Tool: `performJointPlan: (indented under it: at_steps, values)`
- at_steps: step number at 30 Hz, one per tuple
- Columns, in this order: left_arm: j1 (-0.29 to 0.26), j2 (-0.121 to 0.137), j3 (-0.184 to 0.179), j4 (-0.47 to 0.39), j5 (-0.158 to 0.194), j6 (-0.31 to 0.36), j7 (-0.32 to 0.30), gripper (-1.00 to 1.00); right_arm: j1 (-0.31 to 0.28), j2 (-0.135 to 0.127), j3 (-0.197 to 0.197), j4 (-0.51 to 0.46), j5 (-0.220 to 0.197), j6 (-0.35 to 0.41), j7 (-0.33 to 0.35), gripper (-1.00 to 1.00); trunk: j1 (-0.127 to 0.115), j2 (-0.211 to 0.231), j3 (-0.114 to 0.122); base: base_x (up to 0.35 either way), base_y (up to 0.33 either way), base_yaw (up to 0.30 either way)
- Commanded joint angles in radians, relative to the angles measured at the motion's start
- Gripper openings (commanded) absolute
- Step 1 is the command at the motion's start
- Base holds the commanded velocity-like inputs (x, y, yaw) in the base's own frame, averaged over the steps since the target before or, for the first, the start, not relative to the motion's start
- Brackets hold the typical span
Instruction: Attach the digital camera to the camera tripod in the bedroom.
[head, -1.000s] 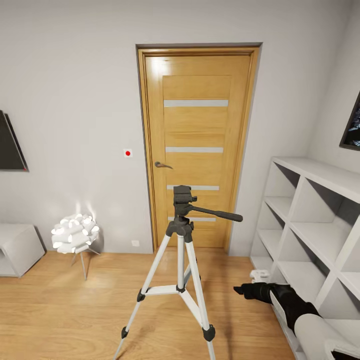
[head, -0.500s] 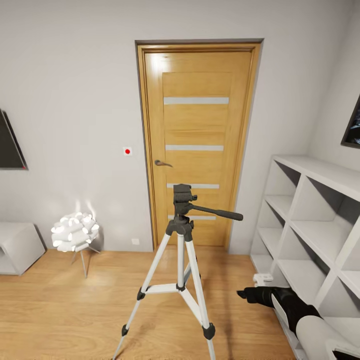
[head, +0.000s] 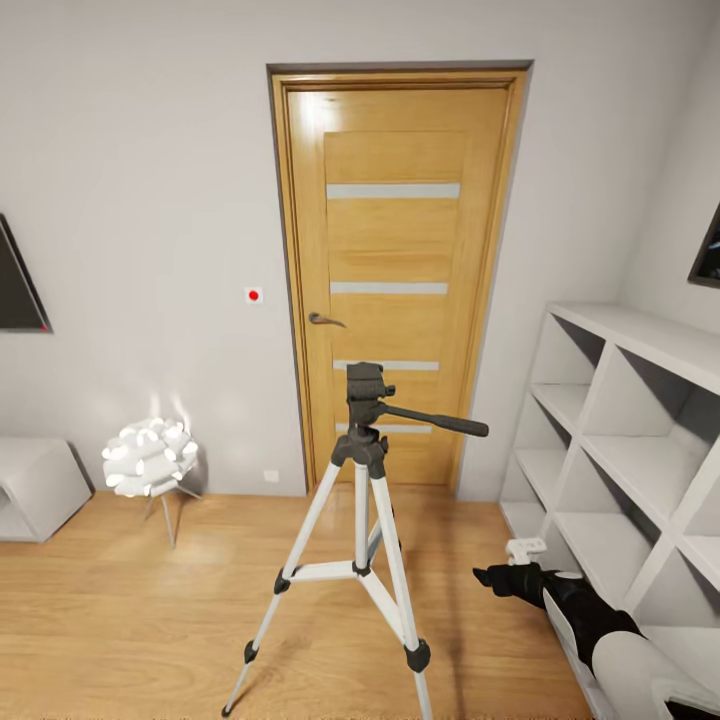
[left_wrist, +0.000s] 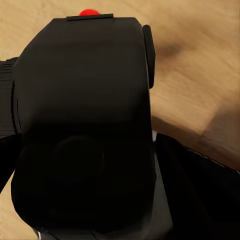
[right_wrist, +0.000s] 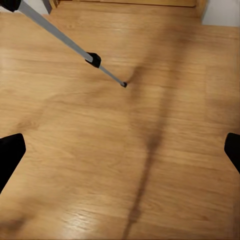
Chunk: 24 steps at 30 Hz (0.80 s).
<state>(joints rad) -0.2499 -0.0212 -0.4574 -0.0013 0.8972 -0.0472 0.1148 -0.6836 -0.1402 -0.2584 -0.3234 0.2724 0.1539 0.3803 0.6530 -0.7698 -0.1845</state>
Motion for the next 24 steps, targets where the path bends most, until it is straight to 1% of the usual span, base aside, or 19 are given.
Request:
performJointPlan:
  at_steps: [1,24]
  values:
    - [0.000,0.000,-0.009,0.000,0.005,-0.002,0.005,-1.00,-0.001,0.001,-0.009,-0.002,0.009,0.005,0.007,1.00,0.000,-0.001,-0.003,0.000,0.000,0.000]
    - [0.000,0.000,-0.009,0.000,0.005,-0.003,0.005,-1.00,-0.001,-0.001,-0.007,0.000,0.009,0.001,0.006,1.00,0.000,-0.001,-0.040,0.000,0.000,0.000]
